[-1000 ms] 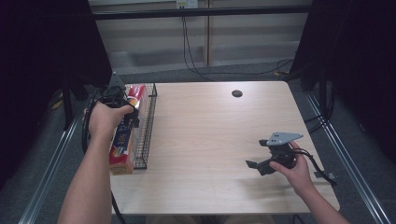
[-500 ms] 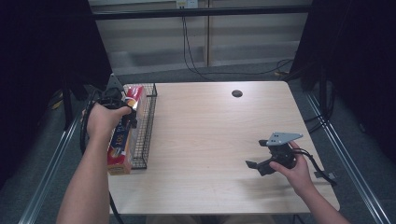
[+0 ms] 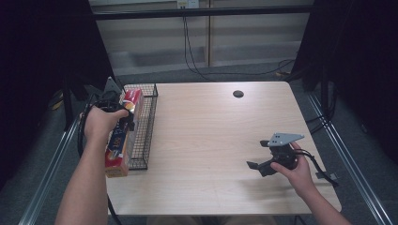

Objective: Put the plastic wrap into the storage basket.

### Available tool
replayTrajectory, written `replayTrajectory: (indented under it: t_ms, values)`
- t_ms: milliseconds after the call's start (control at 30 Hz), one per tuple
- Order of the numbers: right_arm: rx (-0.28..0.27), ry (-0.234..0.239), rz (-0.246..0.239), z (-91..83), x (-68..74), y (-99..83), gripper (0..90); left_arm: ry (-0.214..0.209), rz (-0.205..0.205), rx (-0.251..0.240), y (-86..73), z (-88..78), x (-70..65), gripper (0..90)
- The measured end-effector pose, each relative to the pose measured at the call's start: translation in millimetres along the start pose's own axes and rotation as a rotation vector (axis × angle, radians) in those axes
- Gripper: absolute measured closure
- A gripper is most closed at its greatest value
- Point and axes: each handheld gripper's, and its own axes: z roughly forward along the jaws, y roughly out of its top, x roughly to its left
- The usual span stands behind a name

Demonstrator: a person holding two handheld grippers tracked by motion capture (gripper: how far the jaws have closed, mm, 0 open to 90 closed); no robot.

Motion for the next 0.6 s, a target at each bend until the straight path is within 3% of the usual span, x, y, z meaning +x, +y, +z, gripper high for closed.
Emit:
replayTrajectory:
  t_ms: [467, 600]
  values:
    - [-0.001, 0.006, -0.006, 1.0, 1.1, 0.6, 0.8, 0.009, 0.009, 0.011, 3.2, 17.2, 5.8, 44.2]
    - [0.001, 0.008, -0.005, 1.2, 1.2, 0.6, 0.8, -0.007, 0.003, 0.011, 4.1, 22.0, 6.4, 44.2]
